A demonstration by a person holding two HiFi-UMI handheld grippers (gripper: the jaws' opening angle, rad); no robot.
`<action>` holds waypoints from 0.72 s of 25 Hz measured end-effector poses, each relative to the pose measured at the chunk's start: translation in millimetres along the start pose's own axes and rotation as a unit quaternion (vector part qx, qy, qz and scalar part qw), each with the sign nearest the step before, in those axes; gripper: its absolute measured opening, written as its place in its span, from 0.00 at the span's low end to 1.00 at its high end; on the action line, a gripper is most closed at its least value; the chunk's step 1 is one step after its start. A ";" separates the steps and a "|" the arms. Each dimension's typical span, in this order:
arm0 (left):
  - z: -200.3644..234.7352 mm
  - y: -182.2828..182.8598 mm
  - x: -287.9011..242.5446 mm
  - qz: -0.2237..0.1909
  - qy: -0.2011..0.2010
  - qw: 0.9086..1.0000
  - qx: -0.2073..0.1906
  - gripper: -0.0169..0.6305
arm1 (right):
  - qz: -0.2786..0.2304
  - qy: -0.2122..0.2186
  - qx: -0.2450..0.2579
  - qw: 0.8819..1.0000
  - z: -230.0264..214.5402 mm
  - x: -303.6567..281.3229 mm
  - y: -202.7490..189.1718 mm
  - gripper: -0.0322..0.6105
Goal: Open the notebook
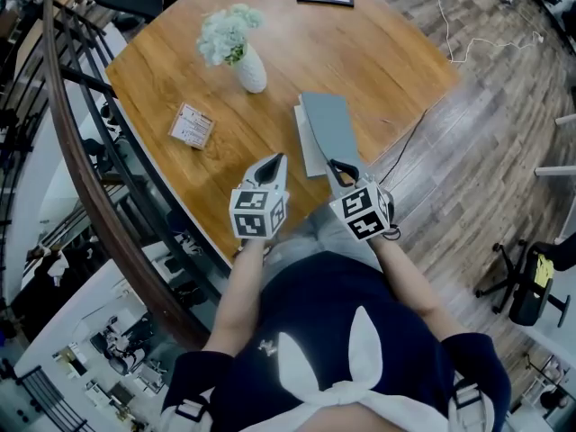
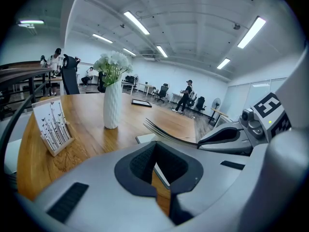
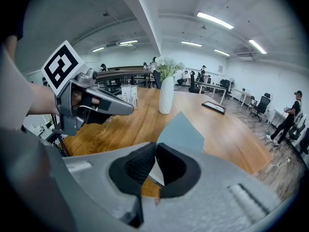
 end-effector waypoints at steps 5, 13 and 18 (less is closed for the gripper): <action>-3.7 1.0 -1.5 -0.001 -0.003 1.000 -0.002 0.05 | -0.008 -0.008 -0.008 1.000 -3.2 7.1 -3.4 0.08; -5.3 1.5 -3.3 0.001 -0.006 1.000 -0.004 0.05 | -0.025 -0.027 -0.023 0.999 -11.3 19.0 -5.4 0.08; -3.0 3.0 -4.6 0.002 -0.010 1.000 -0.006 0.05 | -0.044 -0.036 -0.046 0.997 -14.4 22.7 -2.5 0.08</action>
Point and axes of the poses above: the fingertips, and each gripper's own axes: x backward along the fingers, z to its left, y out of its top, the point moved 5 cm from there along x, backward along the fingers, and after that the axes turned 6 degrees about y, right-handed, at the moved point
